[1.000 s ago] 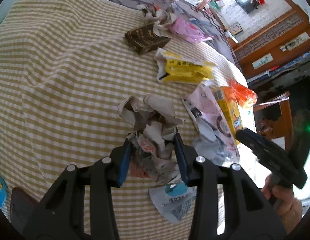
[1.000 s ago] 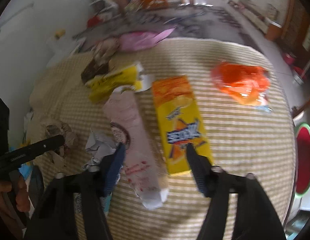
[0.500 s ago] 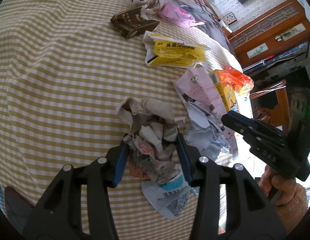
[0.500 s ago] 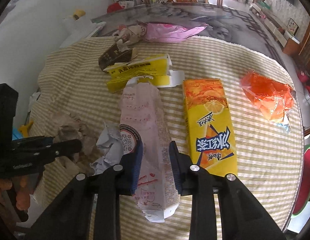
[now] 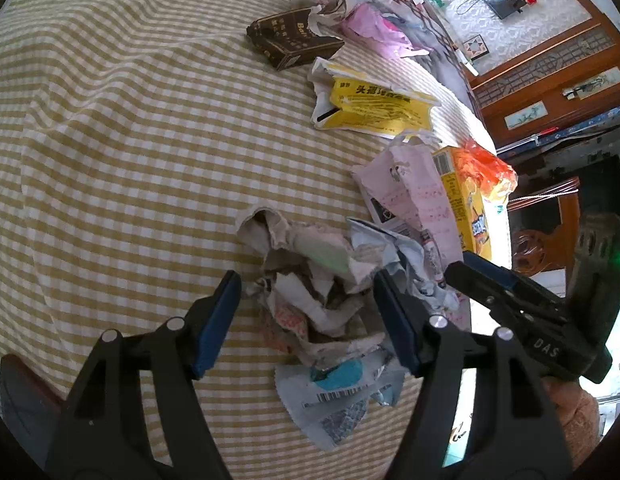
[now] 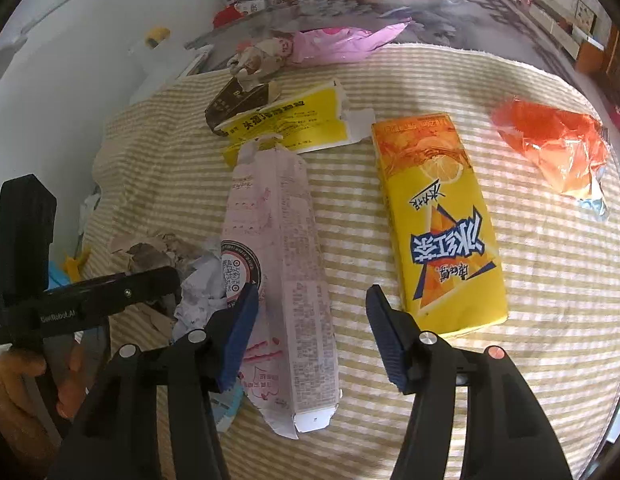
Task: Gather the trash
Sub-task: 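Grasp crumpled paper with the left tool while the right tool grasps the pink paper bag, then carry both items over the red bin and open the left tool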
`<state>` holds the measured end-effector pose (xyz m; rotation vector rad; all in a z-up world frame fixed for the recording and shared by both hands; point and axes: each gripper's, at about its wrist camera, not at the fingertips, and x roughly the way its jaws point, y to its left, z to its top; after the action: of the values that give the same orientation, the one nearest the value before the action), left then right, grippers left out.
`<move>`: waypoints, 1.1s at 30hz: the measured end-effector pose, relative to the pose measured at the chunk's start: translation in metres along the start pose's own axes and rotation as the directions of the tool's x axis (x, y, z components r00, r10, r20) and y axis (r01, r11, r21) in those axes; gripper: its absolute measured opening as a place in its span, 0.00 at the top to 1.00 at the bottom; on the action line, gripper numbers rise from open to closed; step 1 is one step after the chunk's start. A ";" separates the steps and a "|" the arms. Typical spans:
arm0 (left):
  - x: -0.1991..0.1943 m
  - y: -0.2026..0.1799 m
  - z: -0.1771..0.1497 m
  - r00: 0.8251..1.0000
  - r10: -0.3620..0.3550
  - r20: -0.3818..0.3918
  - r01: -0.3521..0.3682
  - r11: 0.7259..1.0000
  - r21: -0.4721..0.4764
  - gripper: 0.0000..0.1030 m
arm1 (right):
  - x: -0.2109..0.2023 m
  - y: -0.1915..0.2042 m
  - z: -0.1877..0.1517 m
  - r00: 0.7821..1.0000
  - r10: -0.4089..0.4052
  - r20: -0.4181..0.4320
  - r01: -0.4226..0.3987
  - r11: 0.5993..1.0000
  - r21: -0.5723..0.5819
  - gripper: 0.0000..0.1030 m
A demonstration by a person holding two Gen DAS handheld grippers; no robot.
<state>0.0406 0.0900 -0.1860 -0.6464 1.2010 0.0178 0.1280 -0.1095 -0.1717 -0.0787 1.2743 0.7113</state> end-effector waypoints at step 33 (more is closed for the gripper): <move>-0.008 -0.003 -0.007 0.999 -0.011 0.030 0.011 1.000 0.003 0.62 | -0.006 0.009 -0.013 0.994 0.112 0.006 -0.112 0.993 0.037 0.59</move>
<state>0.0327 0.0871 -0.1789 -0.6475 1.1683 0.0166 0.1120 -0.1105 -0.1673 0.0248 1.2951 0.7833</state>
